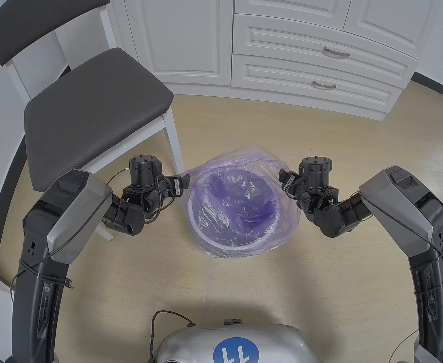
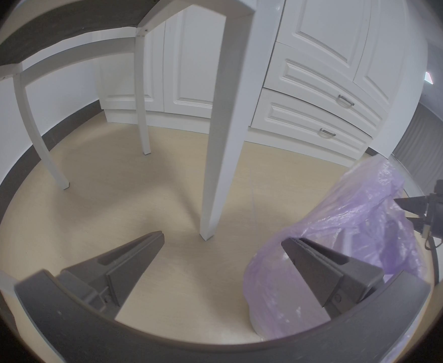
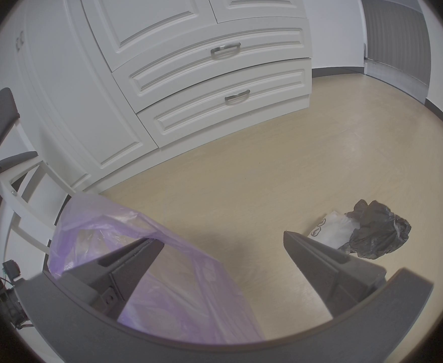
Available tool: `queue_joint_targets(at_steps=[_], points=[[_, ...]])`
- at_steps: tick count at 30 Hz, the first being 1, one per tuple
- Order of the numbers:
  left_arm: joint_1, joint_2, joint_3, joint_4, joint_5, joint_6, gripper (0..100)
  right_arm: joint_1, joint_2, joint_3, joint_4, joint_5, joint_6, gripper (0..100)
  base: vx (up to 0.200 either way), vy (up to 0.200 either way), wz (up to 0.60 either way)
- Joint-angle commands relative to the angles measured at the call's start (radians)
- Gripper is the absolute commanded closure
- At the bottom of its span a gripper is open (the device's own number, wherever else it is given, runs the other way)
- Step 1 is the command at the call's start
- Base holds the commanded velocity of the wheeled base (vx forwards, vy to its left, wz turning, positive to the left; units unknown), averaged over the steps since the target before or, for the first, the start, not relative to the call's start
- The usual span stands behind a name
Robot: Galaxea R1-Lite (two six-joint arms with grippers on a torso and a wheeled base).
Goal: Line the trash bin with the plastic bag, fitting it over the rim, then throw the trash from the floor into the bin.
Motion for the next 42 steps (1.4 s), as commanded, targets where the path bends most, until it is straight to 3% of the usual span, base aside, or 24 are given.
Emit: queue_joint_targets(at_steps=[1,6,17,31,42], points=[[-0.003,0.102,-0.093,-0.008,0.041,-0.001,0,-0.001,0.056,-0.04,-0.009,-0.002,0.009,0,0.0,0.0,0.0],[-0.003,0.151,-0.182,-0.011,0.074,-0.031,0,-0.003,0.088,-0.08,-0.007,-0.004,0.048,0,0.0,0.0,0.0],[-0.001,0.154,-0.196,0.003,0.076,-0.056,0,-0.007,0.132,-0.124,0.0,-0.015,0.058,0,0.0,0.0,0.0],[0.005,0.174,-0.202,0.032,0.076,-0.047,0,-0.017,0.175,-0.167,0.062,-0.016,0.057,0,0.0,0.0,0.0],[0.026,0.168,-0.197,0.143,0.076,0.001,0,-0.02,0.195,-0.176,0.123,-0.015,0.055,0,0.0,0.0,0.0]])
